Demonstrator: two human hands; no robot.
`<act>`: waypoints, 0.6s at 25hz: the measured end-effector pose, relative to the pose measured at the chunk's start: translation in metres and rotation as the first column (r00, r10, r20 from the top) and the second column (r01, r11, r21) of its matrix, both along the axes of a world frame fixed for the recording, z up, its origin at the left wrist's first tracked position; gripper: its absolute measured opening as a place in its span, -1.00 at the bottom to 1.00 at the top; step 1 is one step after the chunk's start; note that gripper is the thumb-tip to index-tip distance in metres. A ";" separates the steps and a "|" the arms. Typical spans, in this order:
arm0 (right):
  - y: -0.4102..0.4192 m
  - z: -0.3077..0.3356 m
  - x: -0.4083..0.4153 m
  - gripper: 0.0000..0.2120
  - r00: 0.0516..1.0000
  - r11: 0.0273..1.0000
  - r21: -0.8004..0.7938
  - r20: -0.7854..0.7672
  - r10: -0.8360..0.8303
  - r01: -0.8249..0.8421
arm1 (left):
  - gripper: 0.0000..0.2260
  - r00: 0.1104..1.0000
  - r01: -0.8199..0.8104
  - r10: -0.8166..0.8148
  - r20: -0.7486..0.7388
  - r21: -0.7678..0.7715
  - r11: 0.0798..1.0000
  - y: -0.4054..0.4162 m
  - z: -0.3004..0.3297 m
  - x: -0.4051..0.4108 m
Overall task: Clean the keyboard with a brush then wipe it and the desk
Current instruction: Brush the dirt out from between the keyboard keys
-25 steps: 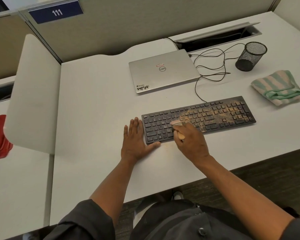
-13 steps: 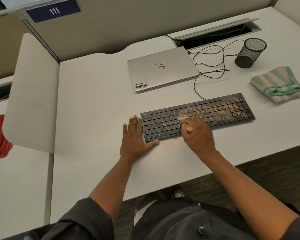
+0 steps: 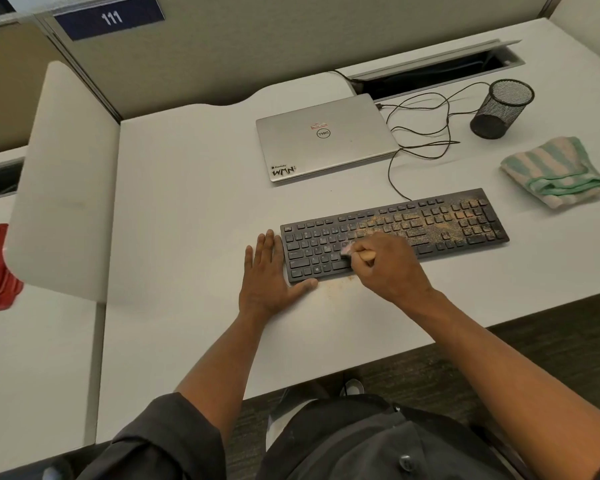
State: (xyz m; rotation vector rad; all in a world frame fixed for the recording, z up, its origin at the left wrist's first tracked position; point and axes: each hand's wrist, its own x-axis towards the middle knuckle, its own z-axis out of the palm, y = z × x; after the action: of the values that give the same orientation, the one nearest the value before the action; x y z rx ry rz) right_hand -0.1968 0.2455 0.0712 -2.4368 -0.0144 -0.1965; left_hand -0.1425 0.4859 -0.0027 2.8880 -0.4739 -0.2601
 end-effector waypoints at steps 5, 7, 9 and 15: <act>0.001 0.002 0.016 -0.75 0.999 0.999 -0.023 -0.034 0.042 -0.043 | 0.16 1.000 0.000 0.000 0.000 0.009 1.000 0.001 0.001 0.001; -0.005 0.002 0.011 -0.87 0.995 0.995 -0.054 -0.051 0.080 -0.083 | 0.16 1.000 -0.002 0.002 -0.010 0.008 1.000 0.000 0.000 0.001; -0.009 0.007 0.007 -0.89 0.995 0.992 -0.067 -0.023 0.102 -0.103 | 0.16 1.000 -0.004 0.004 0.001 0.004 1.000 0.000 0.001 0.000; 0.018 -0.017 -0.006 -0.82 0.993 0.988 -0.113 0.041 0.111 -0.106 | 0.14 1.000 -0.001 0.001 0.008 -0.004 1.000 0.001 0.000 -0.001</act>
State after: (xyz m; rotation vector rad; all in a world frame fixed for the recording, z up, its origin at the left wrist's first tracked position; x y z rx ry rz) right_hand -0.2027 0.2637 0.0542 -2.5325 -0.1835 -0.2093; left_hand -0.1435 0.4866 -0.0025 2.8863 -0.4740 -0.2473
